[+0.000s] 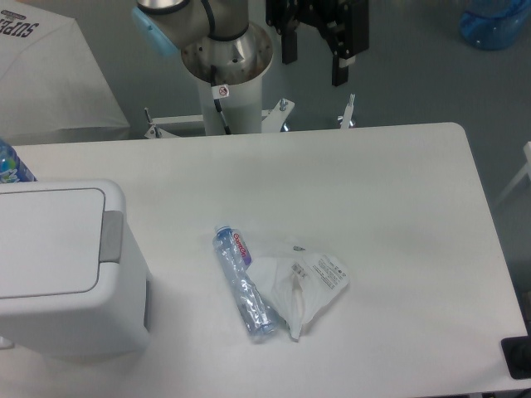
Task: Open the trash can
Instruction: 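Move the open gripper down from its raised pose toward the table, then swing the gripper over toward the white trash can lid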
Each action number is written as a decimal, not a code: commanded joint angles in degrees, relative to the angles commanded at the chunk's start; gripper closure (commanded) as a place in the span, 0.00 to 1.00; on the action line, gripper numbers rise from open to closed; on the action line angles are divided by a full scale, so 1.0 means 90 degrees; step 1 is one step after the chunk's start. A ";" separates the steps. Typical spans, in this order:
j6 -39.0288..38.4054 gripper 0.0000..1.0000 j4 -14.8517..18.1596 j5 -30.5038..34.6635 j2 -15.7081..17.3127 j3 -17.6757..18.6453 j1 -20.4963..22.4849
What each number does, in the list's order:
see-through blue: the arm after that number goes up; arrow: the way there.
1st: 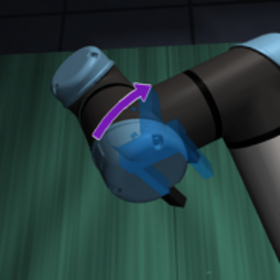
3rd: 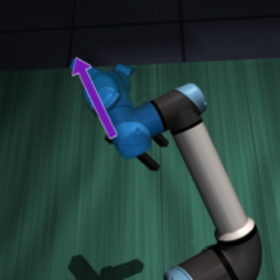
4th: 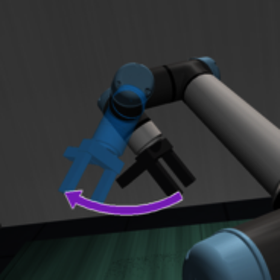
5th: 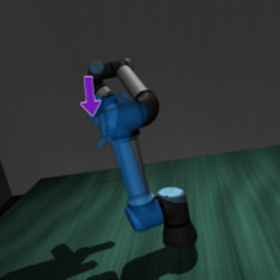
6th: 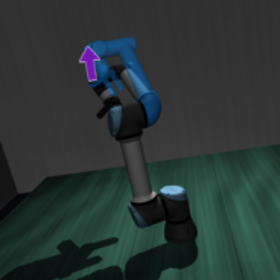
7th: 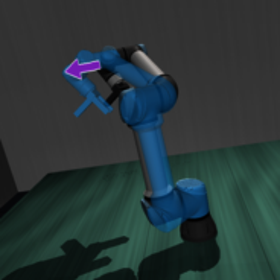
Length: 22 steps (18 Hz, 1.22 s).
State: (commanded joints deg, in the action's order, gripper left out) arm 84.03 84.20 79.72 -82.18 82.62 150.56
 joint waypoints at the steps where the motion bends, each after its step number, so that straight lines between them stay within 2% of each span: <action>1: -0.0020 0.00 0.0000 0.0000 0.0000 0.0000 0.0000; 5: -0.0068 0.00 0.0000 -0.0029 -0.0010 0.0000 -0.0010; 9: -0.1160 0.00 -0.0049 -0.0117 -0.0058 0.0000 -0.0068; 16: -0.2703 0.00 -0.0907 -0.0244 -0.0419 0.0019 -0.0653; 22: -0.4616 0.00 -0.1649 -0.0234 -0.0761 0.0029 -0.1220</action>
State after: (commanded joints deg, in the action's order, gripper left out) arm 42.48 69.36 77.61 -89.03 82.88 139.58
